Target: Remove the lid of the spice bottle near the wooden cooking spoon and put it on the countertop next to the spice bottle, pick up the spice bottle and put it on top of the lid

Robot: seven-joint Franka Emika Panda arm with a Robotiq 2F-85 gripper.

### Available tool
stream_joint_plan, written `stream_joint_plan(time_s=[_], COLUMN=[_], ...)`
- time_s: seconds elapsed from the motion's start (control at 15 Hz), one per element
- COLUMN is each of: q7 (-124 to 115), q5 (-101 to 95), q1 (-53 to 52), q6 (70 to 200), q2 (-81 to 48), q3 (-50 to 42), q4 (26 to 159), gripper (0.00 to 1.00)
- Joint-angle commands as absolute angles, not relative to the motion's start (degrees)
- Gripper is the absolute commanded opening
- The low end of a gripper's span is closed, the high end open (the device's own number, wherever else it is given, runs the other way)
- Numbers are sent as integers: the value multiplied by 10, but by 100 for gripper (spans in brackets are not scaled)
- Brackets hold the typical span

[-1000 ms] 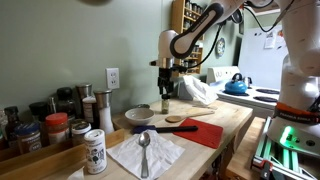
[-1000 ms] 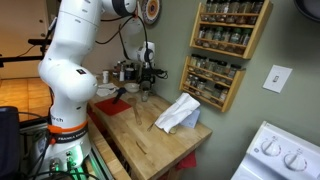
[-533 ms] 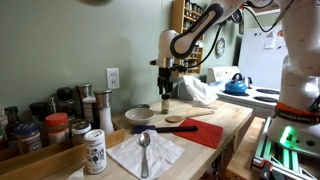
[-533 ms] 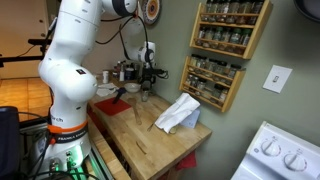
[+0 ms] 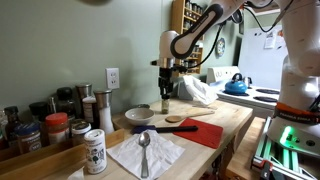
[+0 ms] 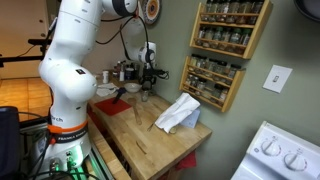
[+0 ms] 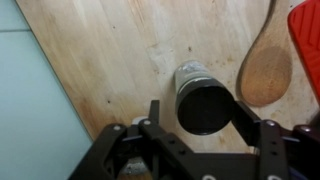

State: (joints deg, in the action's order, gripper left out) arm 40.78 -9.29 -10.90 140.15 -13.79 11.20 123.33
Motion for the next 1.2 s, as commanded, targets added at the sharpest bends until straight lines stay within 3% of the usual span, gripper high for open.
stream_joint_plan(time_s=[0.0, 0.47, 1.13], q7=[405, 405, 404], q5=[-104, -104, -106], q1=[-100, -97, -96], q6=[1407, 1408, 1408], q2=[-135, -132, -119], q3=[117, 117, 116], q4=[1246, 1248, 1250], gripper=[71, 58, 59])
